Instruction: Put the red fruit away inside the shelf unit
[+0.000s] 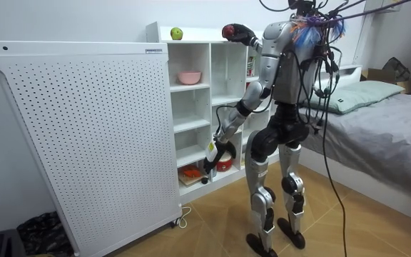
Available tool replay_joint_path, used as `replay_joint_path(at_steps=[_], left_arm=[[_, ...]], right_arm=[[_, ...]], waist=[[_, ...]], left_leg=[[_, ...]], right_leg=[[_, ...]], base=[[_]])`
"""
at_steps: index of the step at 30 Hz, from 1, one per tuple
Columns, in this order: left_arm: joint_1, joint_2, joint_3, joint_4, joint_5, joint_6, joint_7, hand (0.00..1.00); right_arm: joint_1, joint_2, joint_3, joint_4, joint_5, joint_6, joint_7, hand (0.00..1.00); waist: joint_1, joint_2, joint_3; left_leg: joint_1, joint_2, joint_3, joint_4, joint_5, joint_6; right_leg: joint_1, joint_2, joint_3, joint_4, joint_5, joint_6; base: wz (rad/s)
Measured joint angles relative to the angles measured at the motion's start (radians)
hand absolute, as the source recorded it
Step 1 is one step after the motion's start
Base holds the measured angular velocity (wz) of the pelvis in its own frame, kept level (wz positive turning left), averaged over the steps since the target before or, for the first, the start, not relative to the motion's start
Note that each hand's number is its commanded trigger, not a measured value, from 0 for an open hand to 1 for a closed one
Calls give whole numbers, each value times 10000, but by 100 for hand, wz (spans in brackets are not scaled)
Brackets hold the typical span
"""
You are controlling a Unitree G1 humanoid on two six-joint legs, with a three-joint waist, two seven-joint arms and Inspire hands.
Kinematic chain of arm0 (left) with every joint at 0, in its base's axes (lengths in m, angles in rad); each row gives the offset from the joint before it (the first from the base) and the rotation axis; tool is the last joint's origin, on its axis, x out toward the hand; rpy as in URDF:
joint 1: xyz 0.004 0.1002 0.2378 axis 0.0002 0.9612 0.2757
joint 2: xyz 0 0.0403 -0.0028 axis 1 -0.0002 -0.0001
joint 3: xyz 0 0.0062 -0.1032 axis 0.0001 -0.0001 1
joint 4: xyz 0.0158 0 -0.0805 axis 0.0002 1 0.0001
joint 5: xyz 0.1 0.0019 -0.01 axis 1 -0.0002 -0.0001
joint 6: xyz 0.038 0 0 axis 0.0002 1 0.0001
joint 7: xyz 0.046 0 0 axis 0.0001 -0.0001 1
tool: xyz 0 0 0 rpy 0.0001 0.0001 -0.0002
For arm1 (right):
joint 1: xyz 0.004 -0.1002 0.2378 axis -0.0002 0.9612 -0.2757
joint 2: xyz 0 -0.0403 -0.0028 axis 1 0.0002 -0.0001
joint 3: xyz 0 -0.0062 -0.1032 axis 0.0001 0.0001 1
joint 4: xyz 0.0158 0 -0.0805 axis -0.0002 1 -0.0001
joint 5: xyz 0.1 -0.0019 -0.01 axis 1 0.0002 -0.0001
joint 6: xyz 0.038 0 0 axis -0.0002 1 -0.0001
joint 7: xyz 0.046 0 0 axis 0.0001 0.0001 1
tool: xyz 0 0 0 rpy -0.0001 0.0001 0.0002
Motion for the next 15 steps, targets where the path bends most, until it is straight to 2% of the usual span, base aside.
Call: replay_joint_path(at_steps=[7, 11, 15], left_arm=[[-117, 0, -17, -93, -14, 13, -42, 0], [-182, 1, -17, -93, -88, 15, -75, 0], [-175, 2, -16, -66, -216, 12, -166, 0]], right_arm=[[-73, 2, 79, 26, 48, 78, 201, 100], [-72, 17, 154, 16, 44, 82, 367, 100], [-71, 17, 271, -66, 72, 251, 461, 100]], waist=[[-5, -54, -3], [-8, -178, 45], [-4, -233, 41]], left_leg=[[25, -1, -157, -15, 0, 0], [1, -38, -163, -8, 0, 0], [0, -54, -133, 41, 0, 0]], right_leg=[[50, 10, 1, 3, 0, 0], [41, 14, -5, 1, 0, 0], [42, 3, 86, 13, 1, 0]], base=[[5], [0], [0]])
